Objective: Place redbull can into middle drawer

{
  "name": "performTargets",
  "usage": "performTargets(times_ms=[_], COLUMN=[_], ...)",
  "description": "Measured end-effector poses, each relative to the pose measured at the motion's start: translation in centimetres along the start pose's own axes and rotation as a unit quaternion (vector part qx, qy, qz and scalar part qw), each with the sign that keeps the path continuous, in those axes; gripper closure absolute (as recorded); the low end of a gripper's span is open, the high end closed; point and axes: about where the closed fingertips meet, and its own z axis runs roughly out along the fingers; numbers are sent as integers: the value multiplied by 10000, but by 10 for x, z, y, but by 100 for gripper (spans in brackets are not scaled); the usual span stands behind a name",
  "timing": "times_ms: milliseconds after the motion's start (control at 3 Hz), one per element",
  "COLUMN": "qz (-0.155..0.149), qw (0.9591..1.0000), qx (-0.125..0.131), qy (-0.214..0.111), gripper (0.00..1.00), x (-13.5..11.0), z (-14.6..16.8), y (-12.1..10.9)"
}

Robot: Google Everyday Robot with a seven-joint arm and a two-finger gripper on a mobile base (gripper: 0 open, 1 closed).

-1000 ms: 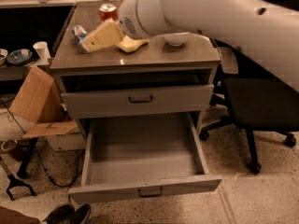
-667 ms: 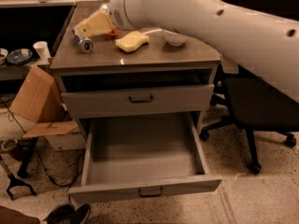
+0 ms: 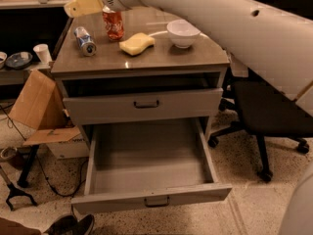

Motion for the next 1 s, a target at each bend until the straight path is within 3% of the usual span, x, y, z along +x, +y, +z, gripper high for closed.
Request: performTargets(times_ms=[333,667,1000], qz=[-169,-393,-351], qw=[9994,9958,9917], qx=[-229,-583,-805], qy=[196,583,935], gripper=[0,0,0], x=[0,5,27], z=[17,50,80], y=[6,11,11])
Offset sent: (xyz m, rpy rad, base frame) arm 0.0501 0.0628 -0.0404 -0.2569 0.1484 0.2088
